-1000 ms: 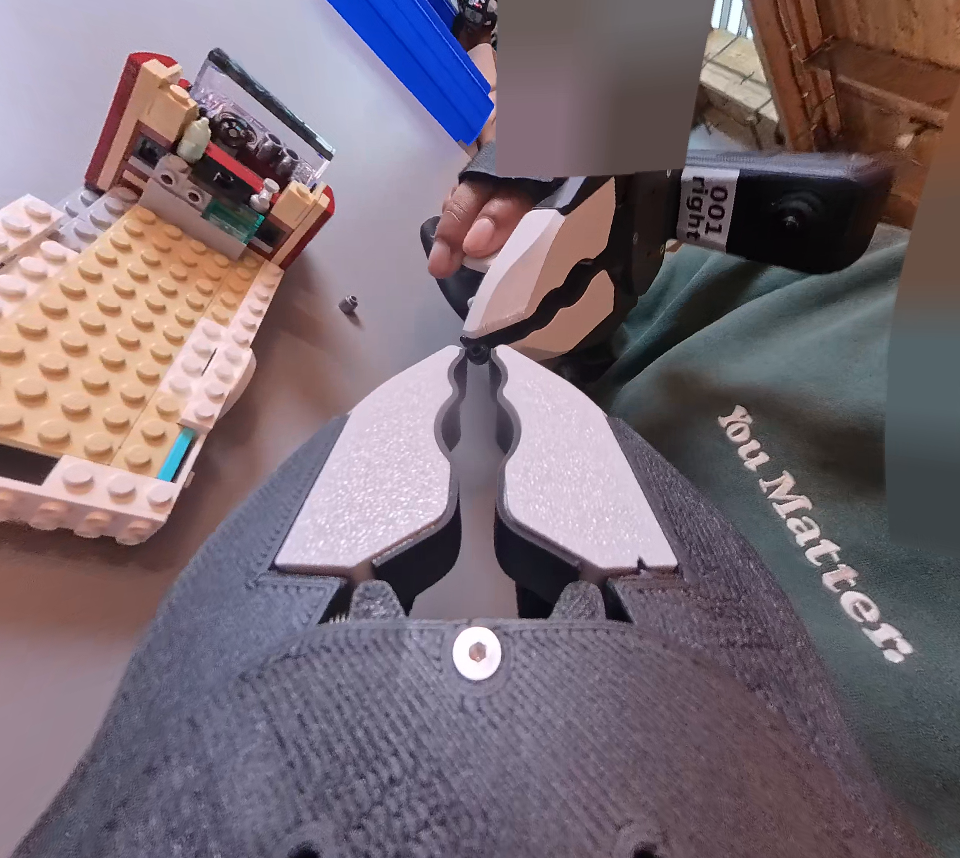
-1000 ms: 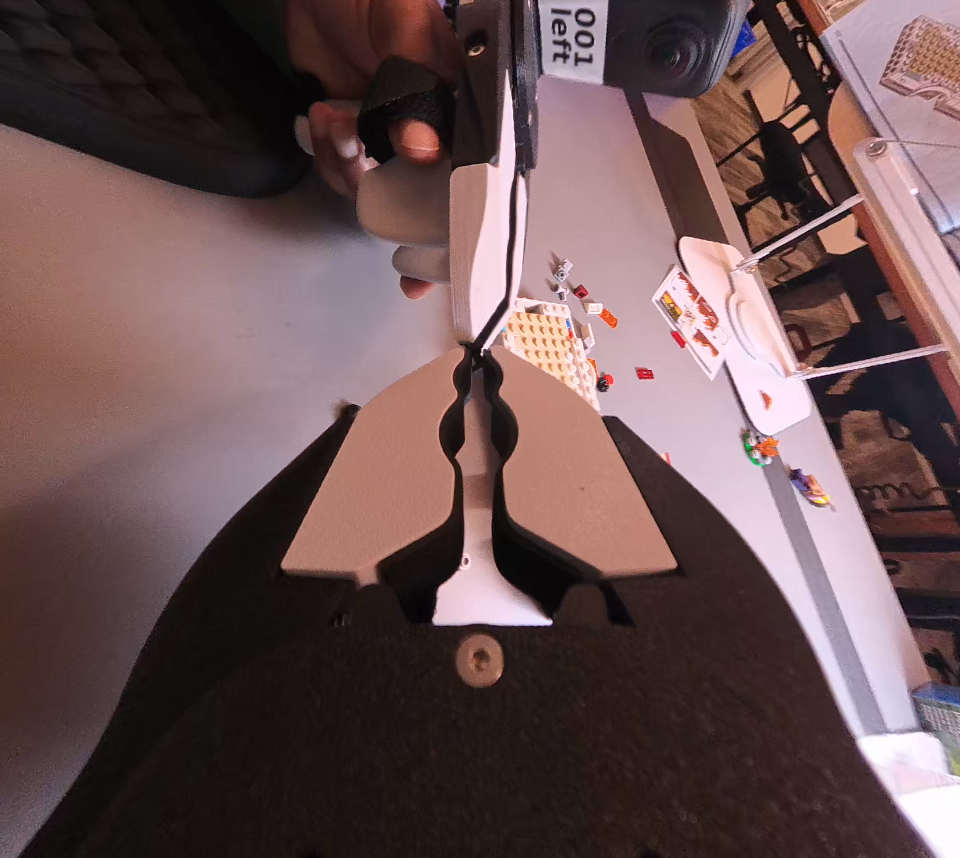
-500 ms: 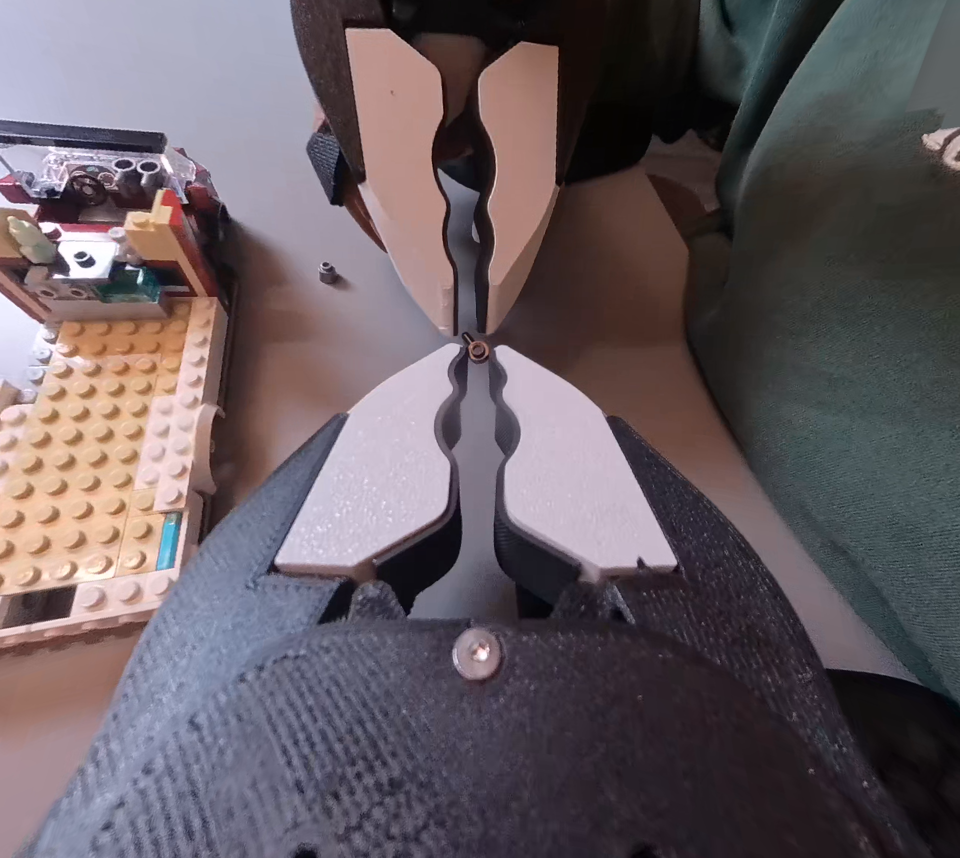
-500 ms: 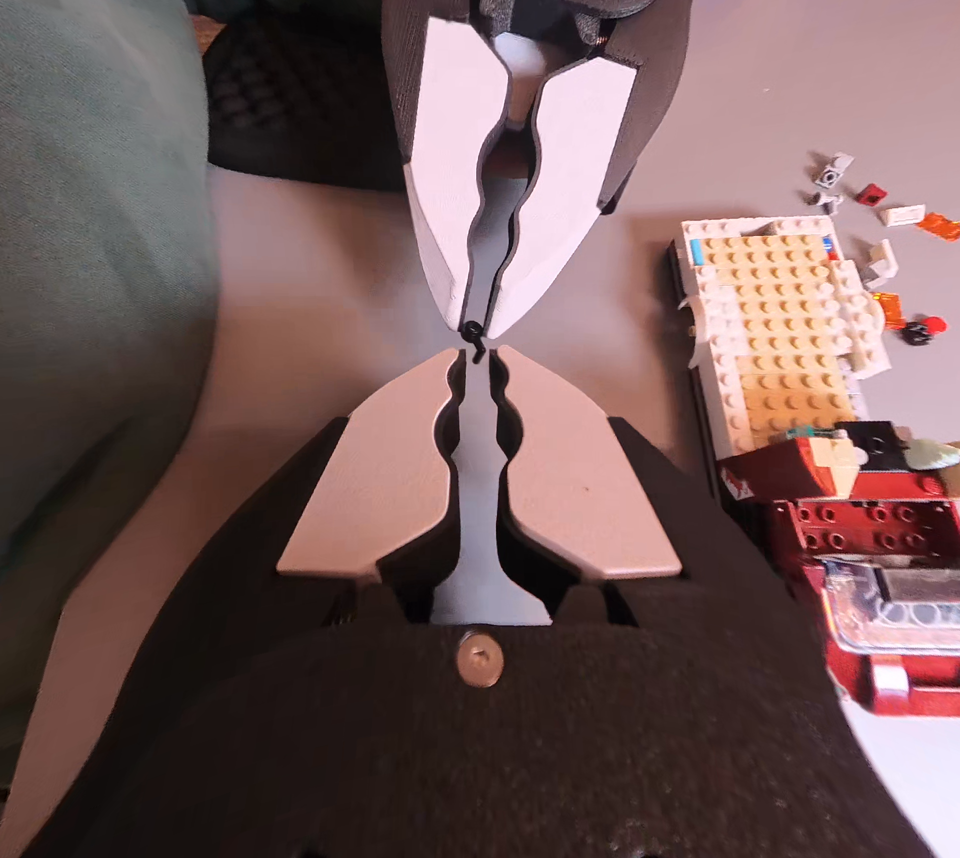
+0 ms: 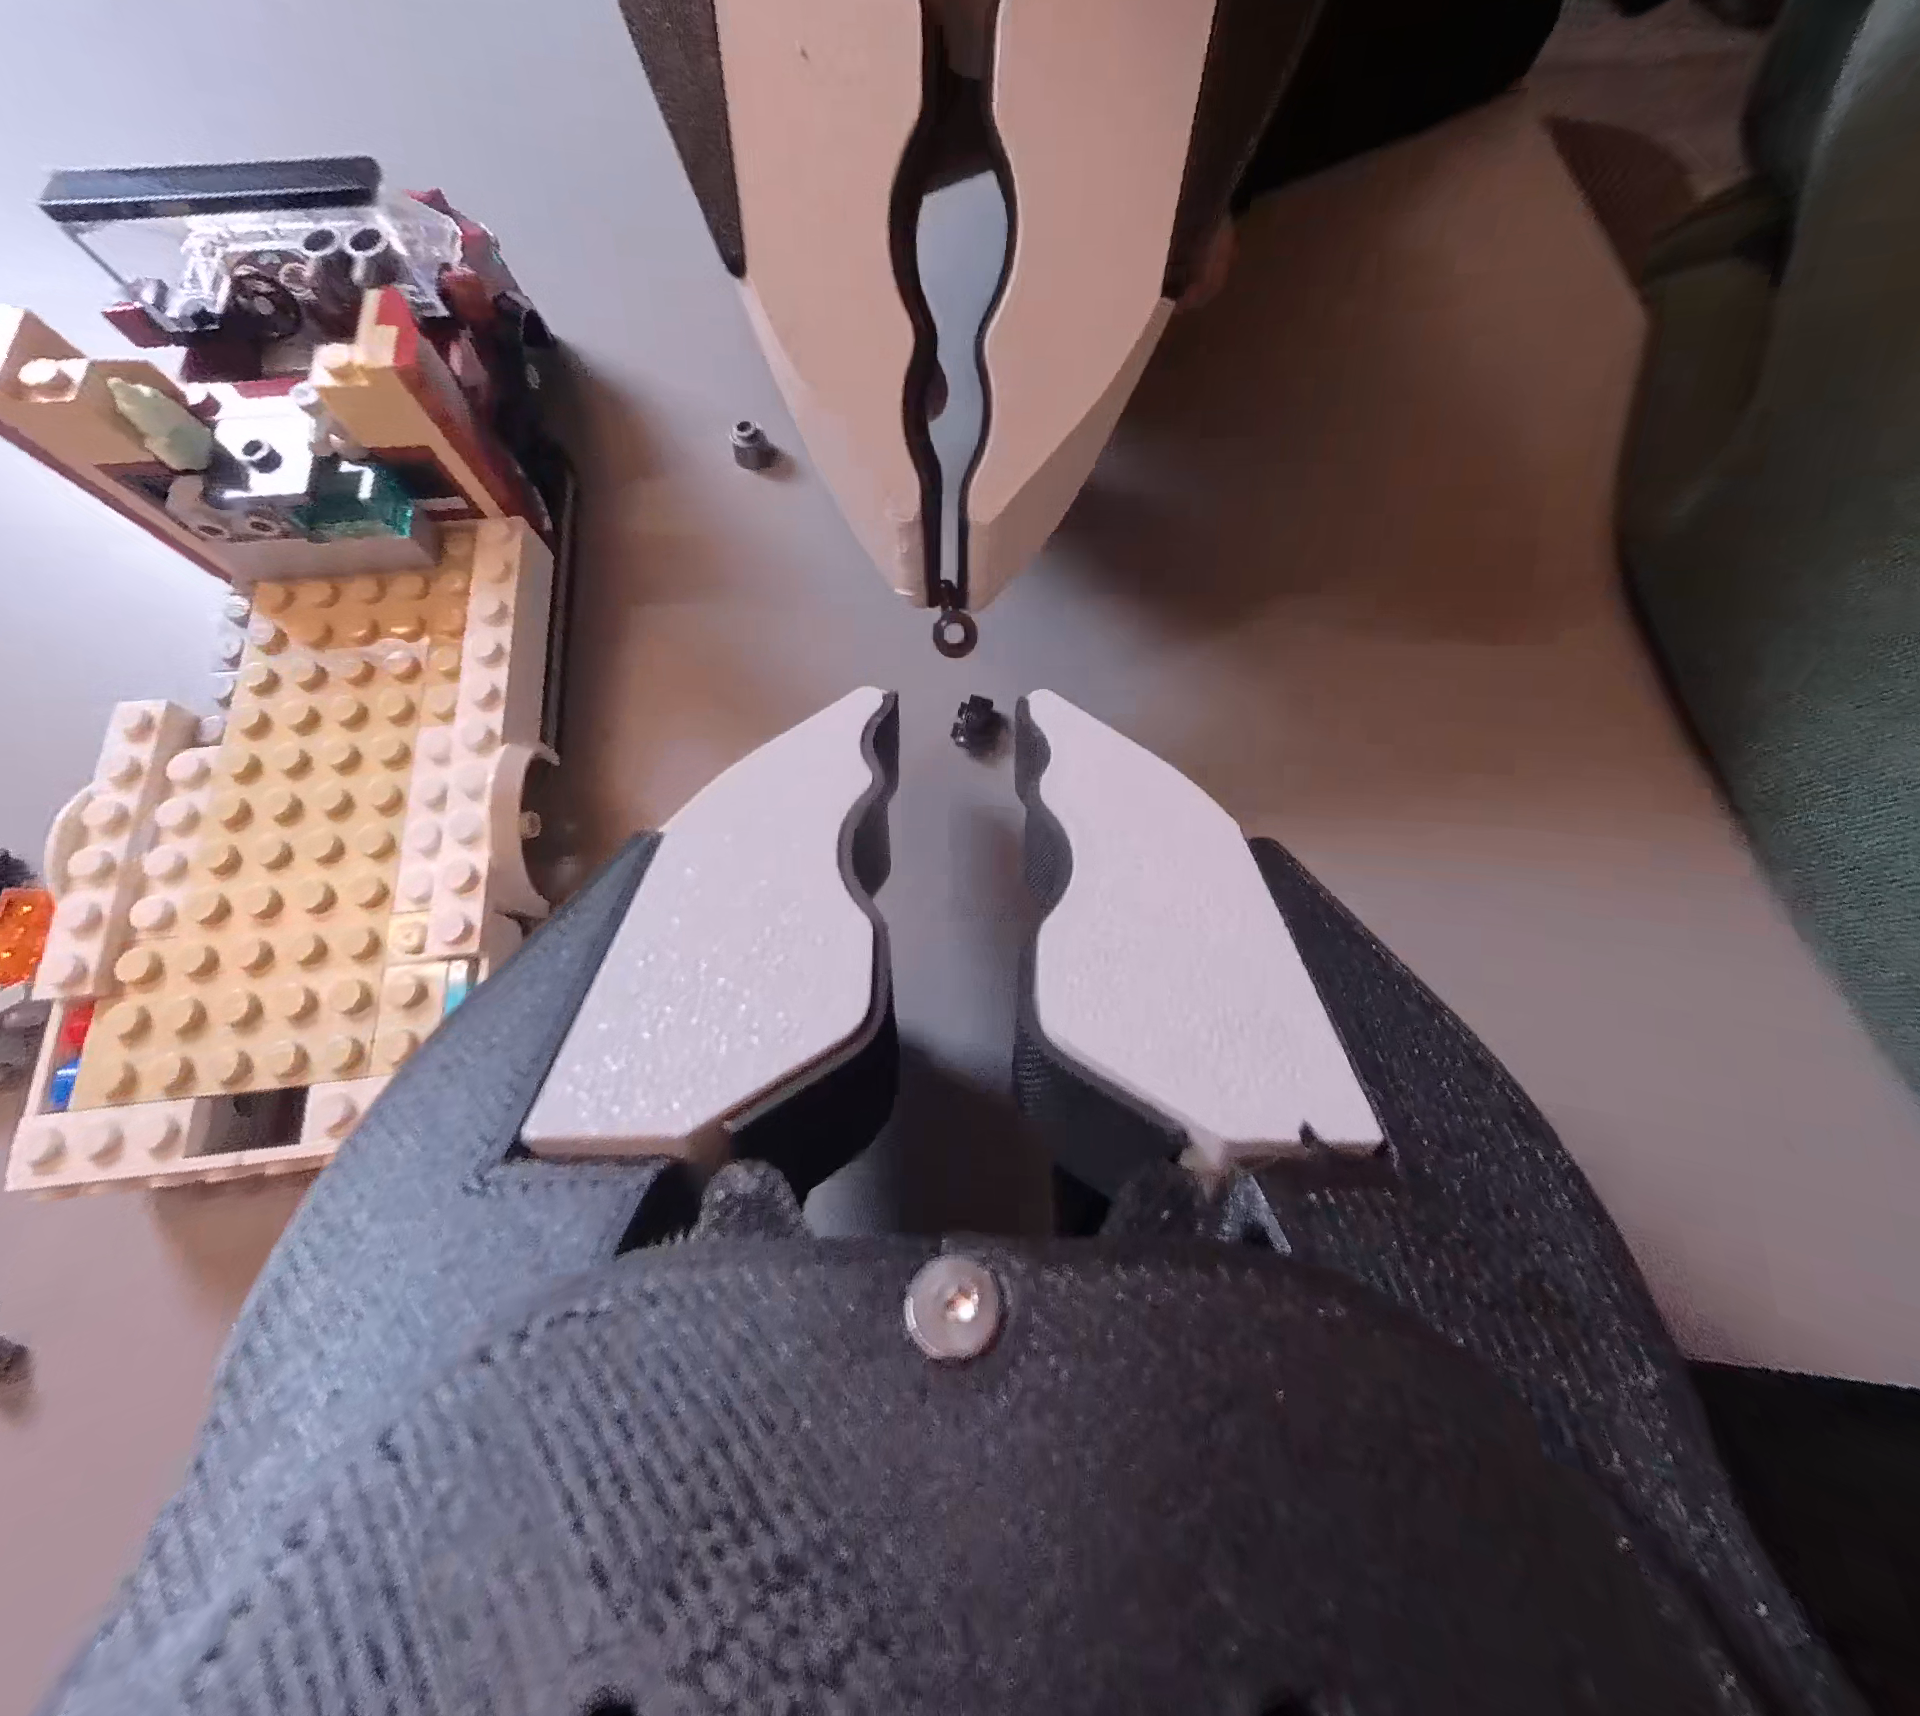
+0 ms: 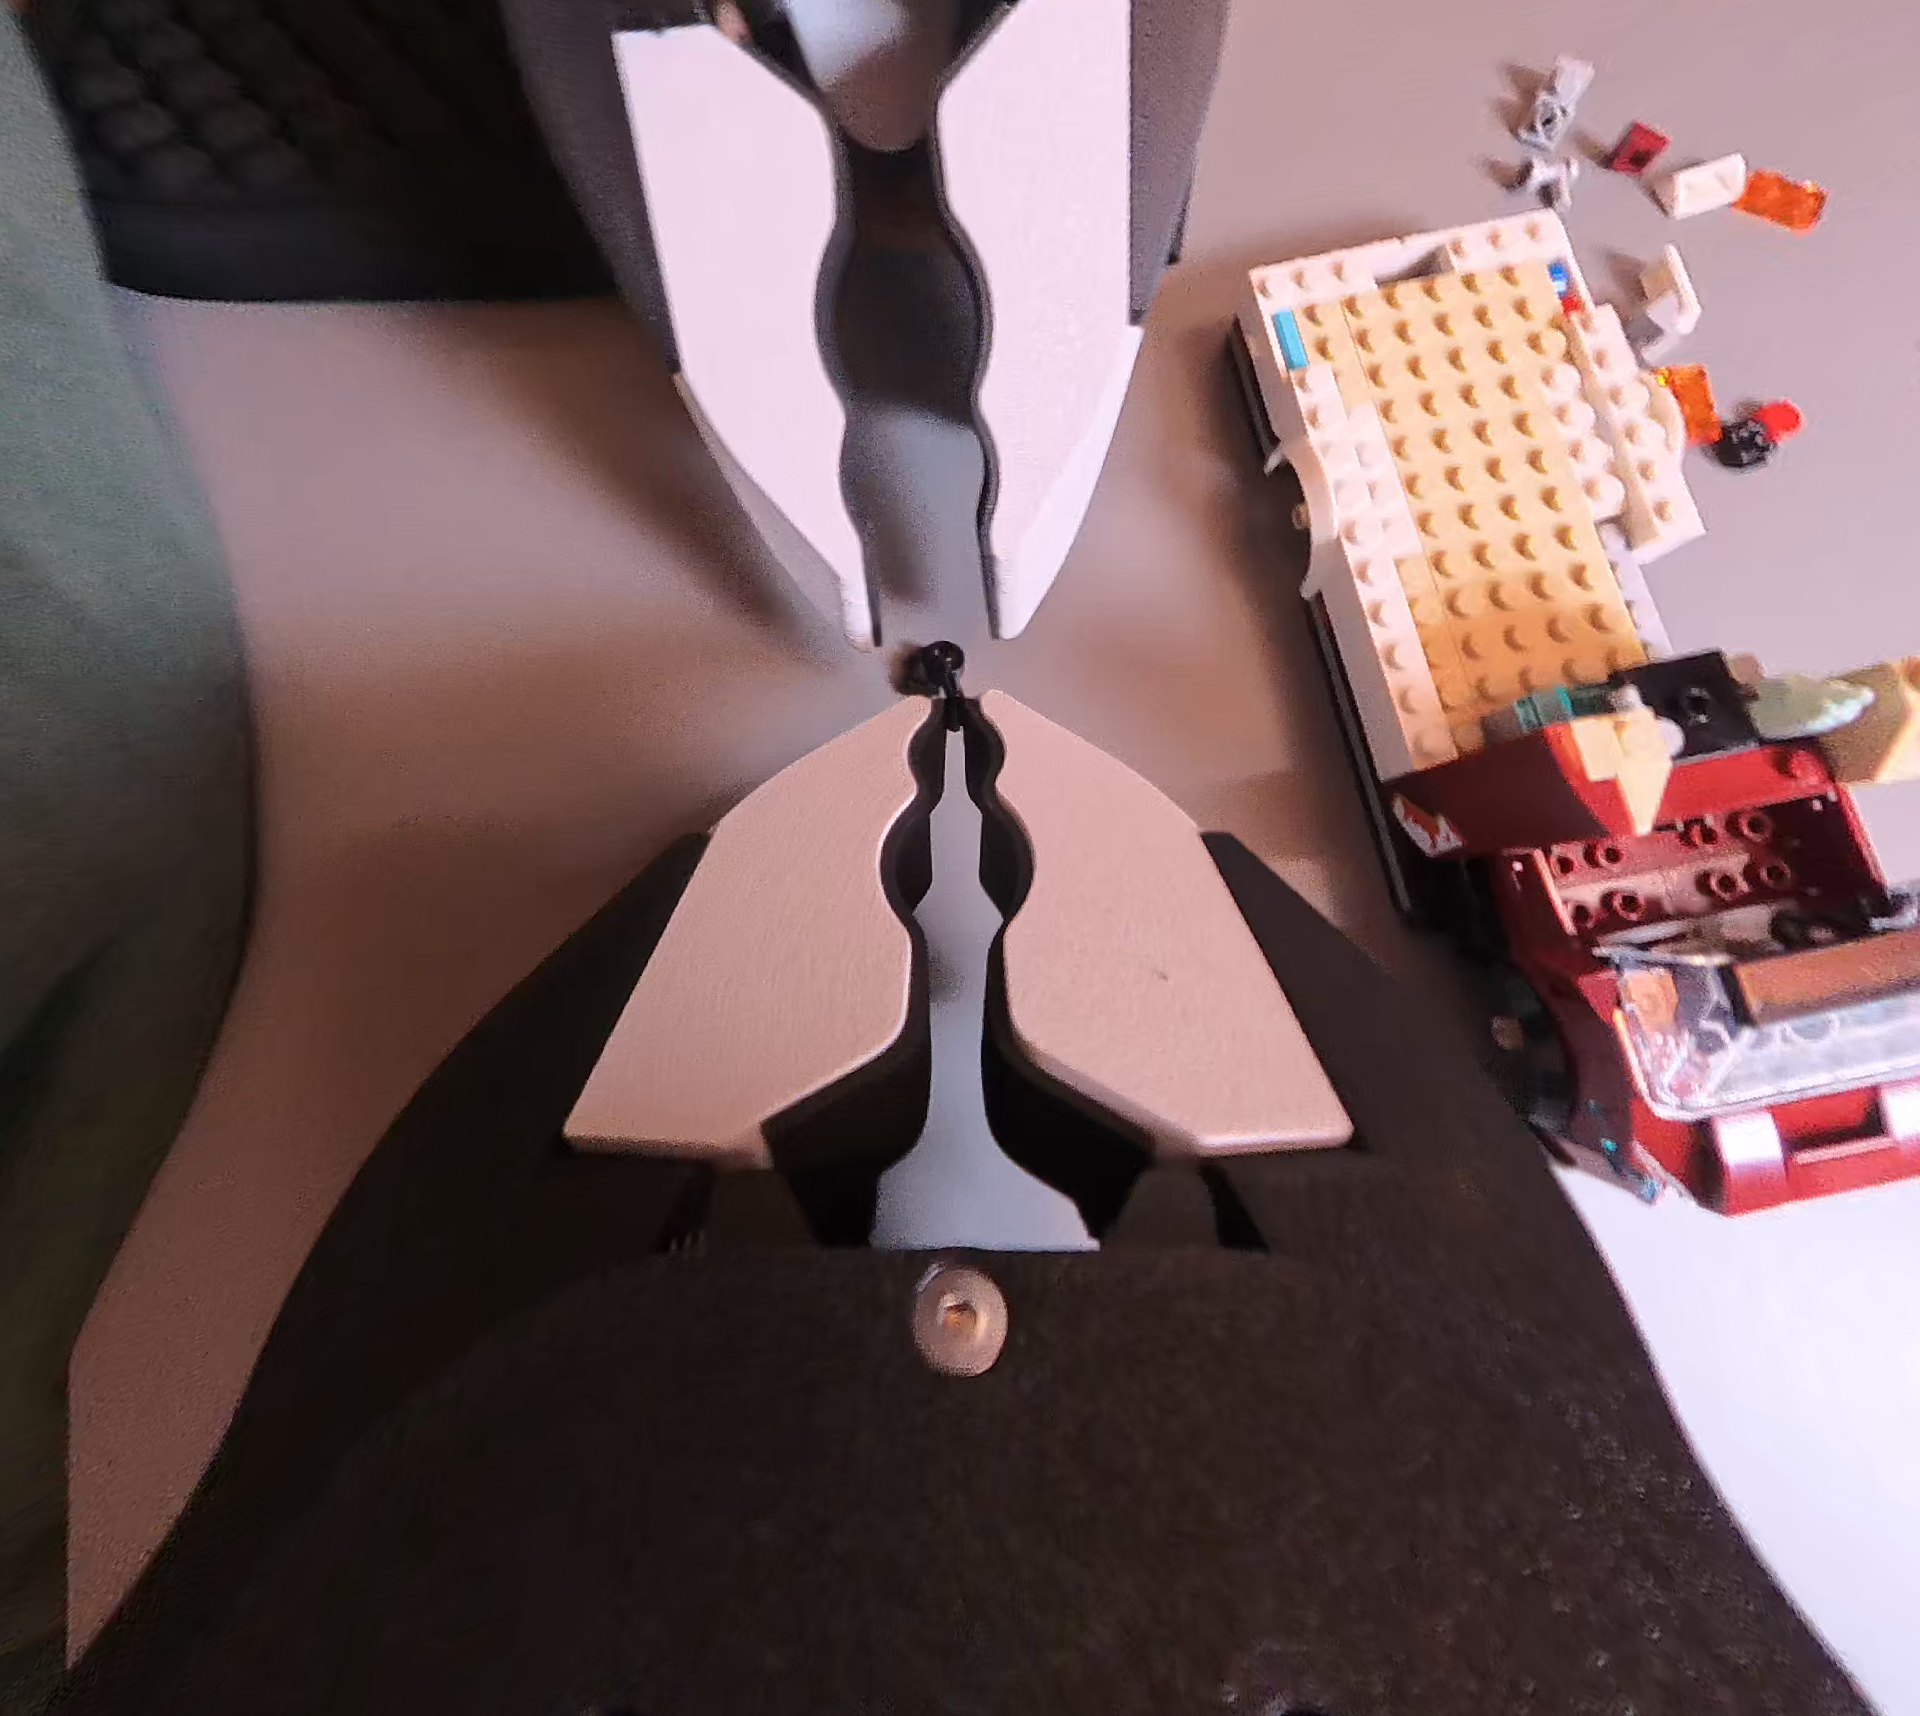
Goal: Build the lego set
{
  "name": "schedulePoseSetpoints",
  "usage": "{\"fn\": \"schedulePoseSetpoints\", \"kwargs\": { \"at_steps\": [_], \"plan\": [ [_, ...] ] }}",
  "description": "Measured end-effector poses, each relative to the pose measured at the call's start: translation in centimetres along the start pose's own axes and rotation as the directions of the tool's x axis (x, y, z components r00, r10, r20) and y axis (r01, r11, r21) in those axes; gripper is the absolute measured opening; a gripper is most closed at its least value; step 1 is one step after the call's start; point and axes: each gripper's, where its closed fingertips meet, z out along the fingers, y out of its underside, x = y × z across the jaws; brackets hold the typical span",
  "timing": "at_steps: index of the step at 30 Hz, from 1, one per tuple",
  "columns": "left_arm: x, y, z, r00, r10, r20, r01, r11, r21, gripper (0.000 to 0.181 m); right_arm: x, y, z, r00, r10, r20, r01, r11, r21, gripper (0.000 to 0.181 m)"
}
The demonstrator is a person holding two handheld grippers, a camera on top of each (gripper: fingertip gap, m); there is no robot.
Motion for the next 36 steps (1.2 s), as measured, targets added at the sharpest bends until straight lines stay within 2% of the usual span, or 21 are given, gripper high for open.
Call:
{"fn": "schedulePoseSetpoints", "kwargs": {
  "at_steps": [5, 10, 15, 36],
  "plan": [
    [0.2, 1.1, 0.8, 0.999, 0.044, 0.001, -0.044, 0.995, -0.092, 0.018, 0.3, 0.6, 0.3, 0.996, 0.045, -0.083, -0.049, 0.998, -0.048, 0.003],
    [0.6, 1.1, 1.0, 0.999, 0.034, -0.009, -0.035, 0.992, -0.119, 0.011, -0.1, 0.9, 0.9, 0.993, 0.033, -0.111, -0.045, 0.994, -0.102, 0.003],
    [0.4, 1.1, 1.0, 1.0, -0.014, 0.013, 0.016, 0.991, -0.129, 0.012, -0.2, 1.0, 1.4, 0.991, 0.014, -0.132, -0.031, 0.991, -0.134, 0.003],
    [0.4, 1.0, 1.2, 0.998, -0.023, 0.05, 0.03, 0.99, -0.135, 0.008, -0.4, 1.3, 1.8, 0.989, -0.026, -0.146, -0.001, 0.984, -0.178, 0.003]
  ]
}}
